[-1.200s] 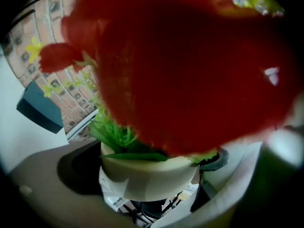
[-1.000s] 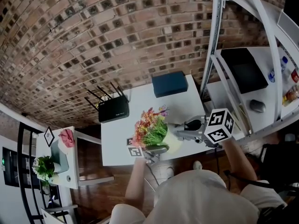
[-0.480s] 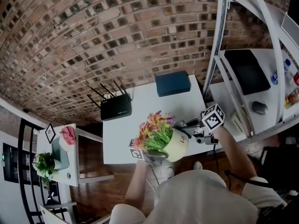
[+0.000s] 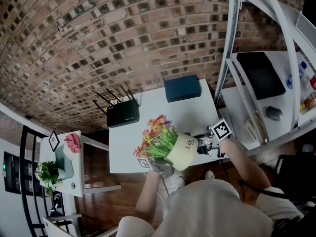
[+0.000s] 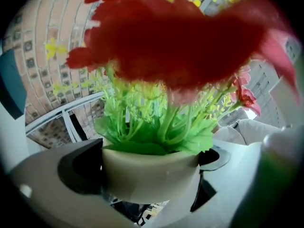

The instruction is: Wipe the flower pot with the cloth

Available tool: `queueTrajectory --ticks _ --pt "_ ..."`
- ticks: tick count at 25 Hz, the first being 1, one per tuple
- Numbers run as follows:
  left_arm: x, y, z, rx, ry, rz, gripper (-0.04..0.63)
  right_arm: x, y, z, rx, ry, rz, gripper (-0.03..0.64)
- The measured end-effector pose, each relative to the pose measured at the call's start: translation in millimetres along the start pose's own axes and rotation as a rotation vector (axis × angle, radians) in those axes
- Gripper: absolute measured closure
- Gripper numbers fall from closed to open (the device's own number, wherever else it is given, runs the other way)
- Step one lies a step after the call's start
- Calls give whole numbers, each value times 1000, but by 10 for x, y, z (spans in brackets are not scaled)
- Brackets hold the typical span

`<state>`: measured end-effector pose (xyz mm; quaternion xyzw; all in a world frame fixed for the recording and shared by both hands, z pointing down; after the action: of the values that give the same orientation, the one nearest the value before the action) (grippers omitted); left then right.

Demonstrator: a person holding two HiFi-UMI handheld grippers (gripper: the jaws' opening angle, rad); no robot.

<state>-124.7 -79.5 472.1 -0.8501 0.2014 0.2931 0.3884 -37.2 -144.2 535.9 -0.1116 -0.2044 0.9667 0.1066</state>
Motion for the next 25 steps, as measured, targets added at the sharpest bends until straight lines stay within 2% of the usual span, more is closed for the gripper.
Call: queueTrajectory --ticks 3,7,13,18,20,25 --pt "94 63 45 20 -7 31 -35 22 -87 15 15 22 28 615" --pt "18 155 -42 48 48 85 -35 21 -169 1 -2 39 73 615" --pt "-73 298 -184 85 156 156 -35 216 -303 -125 -109 -64 -7 615" --pt "-152 339 -313 98 237 199 -35 429 -459 -340 -181 -56 -92 615" --pt "-180 336 -346 98 255 198 -35 487 -477 -467 -231 -58 -113 615" --pt "-287 309 -428 90 304 190 -35 479 -426 -802 -443 -162 -206 615"
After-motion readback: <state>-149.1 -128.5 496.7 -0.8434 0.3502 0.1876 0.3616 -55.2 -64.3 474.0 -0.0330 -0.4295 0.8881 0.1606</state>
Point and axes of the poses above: the fingertips, and each gripper's own axes: x forward along the fingers, z to its right, y out of its top, the point moved 5 cm from there along -x, backward along the fingers, and after that the axes turned 3 degrees about y, right-handed, at the moved point
